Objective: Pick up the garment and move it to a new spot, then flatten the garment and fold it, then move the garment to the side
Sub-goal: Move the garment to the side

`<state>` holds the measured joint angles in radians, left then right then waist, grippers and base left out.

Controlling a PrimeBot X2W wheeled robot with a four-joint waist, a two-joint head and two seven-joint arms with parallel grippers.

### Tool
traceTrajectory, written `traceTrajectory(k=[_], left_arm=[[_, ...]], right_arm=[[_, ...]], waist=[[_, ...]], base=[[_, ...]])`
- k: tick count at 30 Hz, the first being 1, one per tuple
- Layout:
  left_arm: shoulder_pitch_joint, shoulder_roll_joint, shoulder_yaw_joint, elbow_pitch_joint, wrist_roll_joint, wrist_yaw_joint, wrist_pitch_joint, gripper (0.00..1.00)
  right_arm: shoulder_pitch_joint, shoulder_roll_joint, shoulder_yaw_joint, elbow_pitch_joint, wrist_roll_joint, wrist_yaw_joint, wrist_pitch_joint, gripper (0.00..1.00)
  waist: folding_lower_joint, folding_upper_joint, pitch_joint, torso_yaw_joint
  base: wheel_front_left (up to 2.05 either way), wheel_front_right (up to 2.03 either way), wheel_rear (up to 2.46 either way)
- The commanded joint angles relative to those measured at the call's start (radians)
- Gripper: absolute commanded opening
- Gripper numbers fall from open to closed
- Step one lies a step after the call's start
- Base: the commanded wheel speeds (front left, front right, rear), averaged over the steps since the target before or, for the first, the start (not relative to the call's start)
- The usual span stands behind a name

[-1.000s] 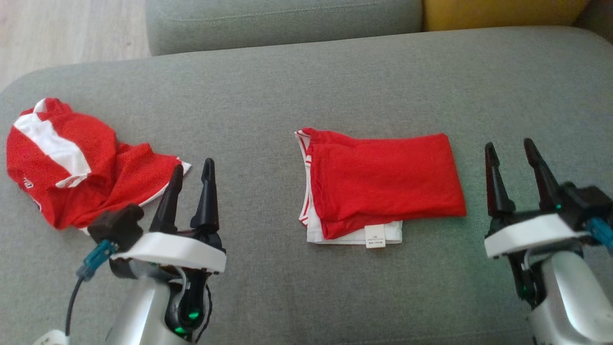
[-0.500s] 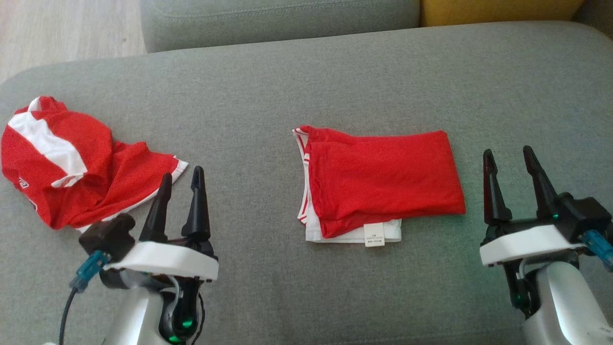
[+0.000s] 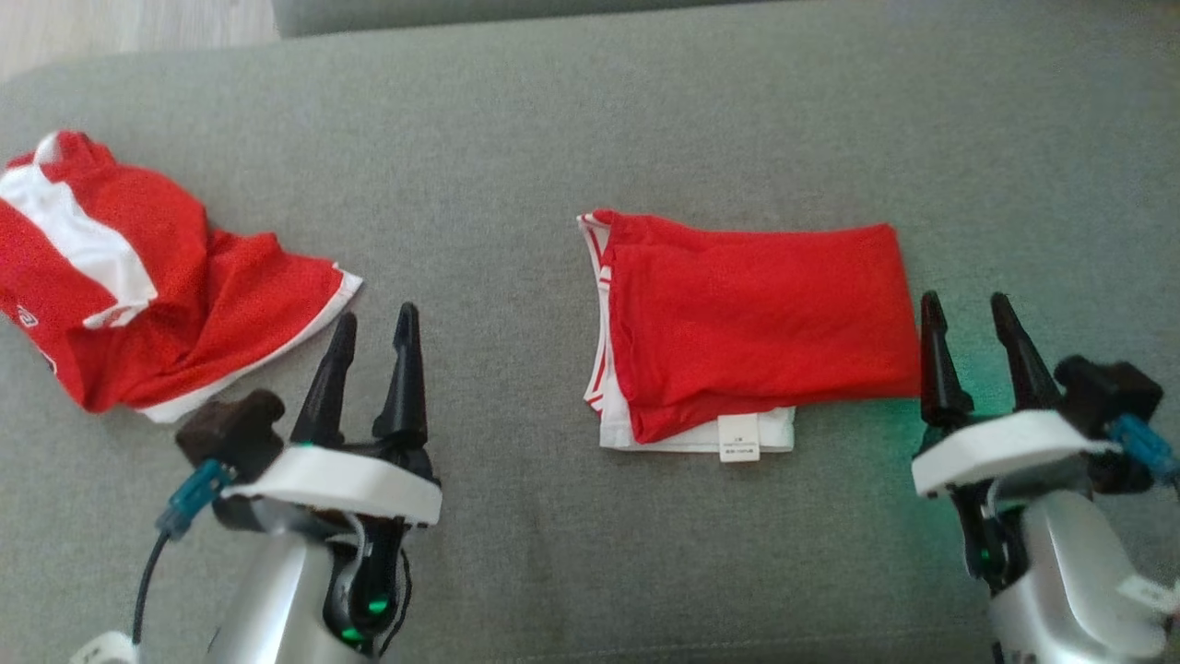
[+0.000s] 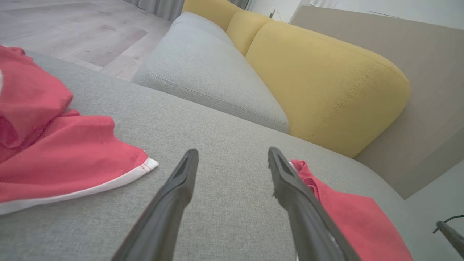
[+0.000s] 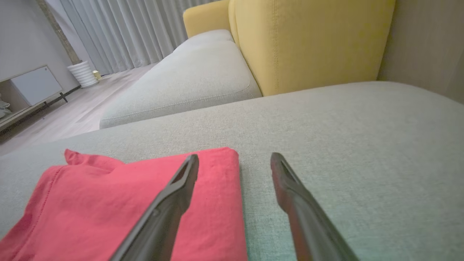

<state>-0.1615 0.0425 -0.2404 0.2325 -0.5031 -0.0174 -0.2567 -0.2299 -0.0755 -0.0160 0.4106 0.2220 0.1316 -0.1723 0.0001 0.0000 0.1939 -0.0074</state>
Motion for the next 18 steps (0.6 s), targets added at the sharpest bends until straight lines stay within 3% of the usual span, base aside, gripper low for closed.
traceTrajectory(k=[1, 13, 14, 15, 18], left_arm=[[-0.047, 0.008, 0.026, -0.026, 0.005, 0.0, -0.005, 1.0], [-0.095, 0.008, 0.022, -0.019, 0.014, -0.003, -0.005, 1.0], [-0.096, 0.008, 0.022, -0.017, 0.015, -0.004, -0.005, 1.0], [-0.096, 0.008, 0.022, -0.015, 0.015, -0.004, -0.005, 1.0], [-0.1, 0.008, 0.032, -0.012, 0.015, -0.003, -0.005, 1.0]], right_arm=[[-0.049, 0.003, 0.021, -0.015, 0.01, -0.001, 0.007, 1.0], [-0.153, 0.021, 0.049, 0.161, 0.091, -0.001, 0.091, 1.0], [-0.157, 0.021, 0.057, 0.172, 0.094, -0.001, 0.095, 0.47], [-0.161, 0.021, 0.06, 0.181, 0.096, -0.001, 0.094, 0.0], [-0.177, 0.01, 0.056, 0.19, 0.082, -0.001, 0.063, 0.0]], waist=[[-0.0001, 0.0, 0.026, 0.011], [-0.0001, 0.0, 0.105, 0.03], [-0.0001, 0.0, 0.105, 0.028], [-0.0001, 0.0, 0.105, 0.027], [-0.0001, 0.0, 0.099, 0.021]], base=[[0.0, 0.0, 0.0], [0.0, 0.0, 0.0], [0.0, 0.0, 0.0], [0.0, 0.0, 0.0], [0.0, 0.0, 0.0]])
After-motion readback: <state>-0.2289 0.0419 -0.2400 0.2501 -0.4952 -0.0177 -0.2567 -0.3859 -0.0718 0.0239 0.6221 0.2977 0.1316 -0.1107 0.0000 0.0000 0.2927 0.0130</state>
